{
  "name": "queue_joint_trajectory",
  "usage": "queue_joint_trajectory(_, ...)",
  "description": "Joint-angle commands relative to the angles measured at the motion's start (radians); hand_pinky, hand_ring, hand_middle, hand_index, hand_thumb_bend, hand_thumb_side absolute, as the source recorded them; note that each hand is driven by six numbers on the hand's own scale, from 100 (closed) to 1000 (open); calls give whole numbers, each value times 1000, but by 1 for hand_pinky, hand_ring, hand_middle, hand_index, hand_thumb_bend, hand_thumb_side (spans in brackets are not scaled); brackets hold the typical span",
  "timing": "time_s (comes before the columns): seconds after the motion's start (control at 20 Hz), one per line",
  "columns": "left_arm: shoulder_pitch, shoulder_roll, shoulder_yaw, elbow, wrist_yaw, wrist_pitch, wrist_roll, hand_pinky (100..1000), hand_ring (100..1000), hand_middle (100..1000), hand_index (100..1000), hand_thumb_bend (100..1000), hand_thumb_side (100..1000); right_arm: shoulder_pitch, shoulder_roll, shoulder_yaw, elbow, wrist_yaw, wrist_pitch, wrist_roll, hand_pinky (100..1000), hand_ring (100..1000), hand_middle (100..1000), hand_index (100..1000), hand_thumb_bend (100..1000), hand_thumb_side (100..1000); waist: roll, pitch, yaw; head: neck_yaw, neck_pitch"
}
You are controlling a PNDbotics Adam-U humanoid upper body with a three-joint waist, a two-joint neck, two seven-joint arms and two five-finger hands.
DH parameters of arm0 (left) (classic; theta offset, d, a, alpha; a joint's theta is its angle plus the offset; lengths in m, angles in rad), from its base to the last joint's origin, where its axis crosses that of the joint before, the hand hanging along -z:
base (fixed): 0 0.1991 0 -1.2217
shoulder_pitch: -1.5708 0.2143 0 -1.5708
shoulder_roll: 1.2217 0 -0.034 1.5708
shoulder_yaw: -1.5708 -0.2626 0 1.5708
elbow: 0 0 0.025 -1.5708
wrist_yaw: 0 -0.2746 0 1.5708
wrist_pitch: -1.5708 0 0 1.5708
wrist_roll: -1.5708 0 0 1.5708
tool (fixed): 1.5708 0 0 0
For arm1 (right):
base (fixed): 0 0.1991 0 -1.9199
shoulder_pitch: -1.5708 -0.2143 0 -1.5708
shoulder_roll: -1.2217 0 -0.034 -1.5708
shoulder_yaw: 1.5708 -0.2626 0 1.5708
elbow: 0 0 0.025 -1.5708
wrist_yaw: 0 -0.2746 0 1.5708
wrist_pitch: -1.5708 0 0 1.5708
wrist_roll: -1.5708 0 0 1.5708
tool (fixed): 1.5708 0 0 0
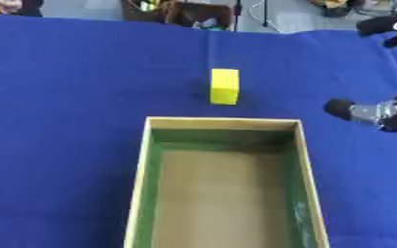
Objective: Pick up objects on the table and place them in the box.
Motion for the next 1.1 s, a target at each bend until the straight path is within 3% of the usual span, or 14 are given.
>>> queue_joint_trajectory(0.05,-14,9,-8,-17,-7,-8,-3,530,613,590,840,100,1000,-23,-49,-24,8,-14,2,-27,783,871,758,870,675,552,-7,-11,14,-28,-26)
queue_joint_trajectory(0.5,-22,0,-13,-17,-18,-13,-6,529,611,588,840,100,1000,-58,-70,-33,53,-27,4,-103,777,863,741,861,665,580,-25,33,74,-85,-69)
queue_joint_trajectory(1.1,-28,-8,-18,-17,-18,-15,-11,529,610,587,840,100,1000,-98,-77,-19,91,-42,7,-124,772,853,725,853,659,578,-39,46,137,-145,-106)
